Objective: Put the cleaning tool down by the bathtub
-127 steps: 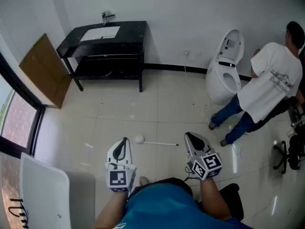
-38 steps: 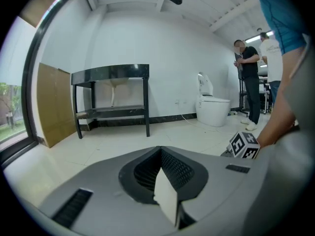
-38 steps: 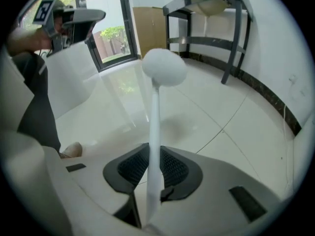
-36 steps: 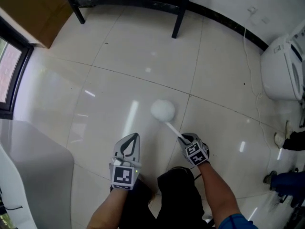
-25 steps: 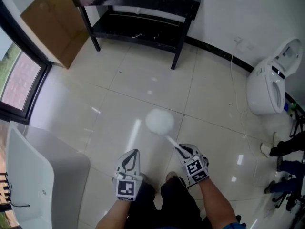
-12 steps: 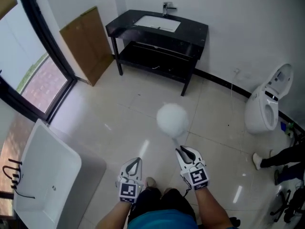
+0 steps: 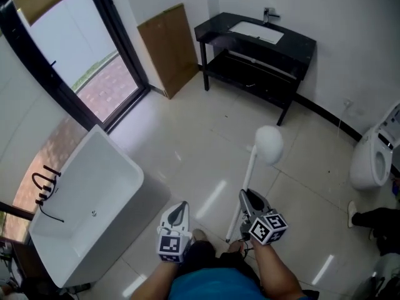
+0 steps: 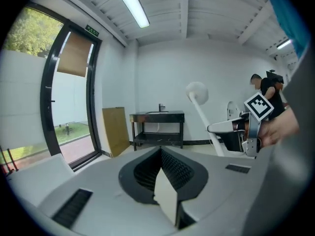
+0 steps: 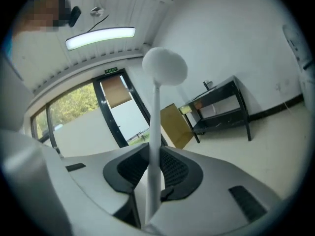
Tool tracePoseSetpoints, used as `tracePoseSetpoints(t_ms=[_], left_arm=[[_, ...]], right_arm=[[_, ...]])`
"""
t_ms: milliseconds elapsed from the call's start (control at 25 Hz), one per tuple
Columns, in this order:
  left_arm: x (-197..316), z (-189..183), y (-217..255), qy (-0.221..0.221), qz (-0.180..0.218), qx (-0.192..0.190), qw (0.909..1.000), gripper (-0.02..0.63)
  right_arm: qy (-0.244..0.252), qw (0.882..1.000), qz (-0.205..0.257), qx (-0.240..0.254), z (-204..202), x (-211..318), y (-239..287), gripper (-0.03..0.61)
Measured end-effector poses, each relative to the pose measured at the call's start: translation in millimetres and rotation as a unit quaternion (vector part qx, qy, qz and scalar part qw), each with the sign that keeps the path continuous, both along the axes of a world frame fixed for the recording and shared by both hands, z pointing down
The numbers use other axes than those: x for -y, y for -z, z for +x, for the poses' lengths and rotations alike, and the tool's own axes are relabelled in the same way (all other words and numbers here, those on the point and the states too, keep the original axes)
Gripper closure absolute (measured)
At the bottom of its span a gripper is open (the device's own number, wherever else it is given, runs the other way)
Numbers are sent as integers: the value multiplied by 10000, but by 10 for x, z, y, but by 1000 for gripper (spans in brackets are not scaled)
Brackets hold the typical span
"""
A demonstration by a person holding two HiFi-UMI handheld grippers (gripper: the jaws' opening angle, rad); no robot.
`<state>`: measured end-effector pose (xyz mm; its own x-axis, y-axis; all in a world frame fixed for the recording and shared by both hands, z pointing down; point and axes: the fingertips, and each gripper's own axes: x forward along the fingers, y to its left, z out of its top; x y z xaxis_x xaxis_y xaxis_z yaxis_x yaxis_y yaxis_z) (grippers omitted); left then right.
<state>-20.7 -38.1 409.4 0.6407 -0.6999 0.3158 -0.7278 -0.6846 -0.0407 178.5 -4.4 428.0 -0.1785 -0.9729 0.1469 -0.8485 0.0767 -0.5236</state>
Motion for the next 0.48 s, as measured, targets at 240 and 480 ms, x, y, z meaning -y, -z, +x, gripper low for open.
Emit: tracePoseSetpoints(t_ms=[240,480], left_arm=[[-31,-790,83,213,58,-54,9997,620],[108,-1969,16,364,127,142,9992,621]], right_arm=[[11,9985,164,518,-789,-25,178,489],[62,9958,339,848,-1878,386,163,489]])
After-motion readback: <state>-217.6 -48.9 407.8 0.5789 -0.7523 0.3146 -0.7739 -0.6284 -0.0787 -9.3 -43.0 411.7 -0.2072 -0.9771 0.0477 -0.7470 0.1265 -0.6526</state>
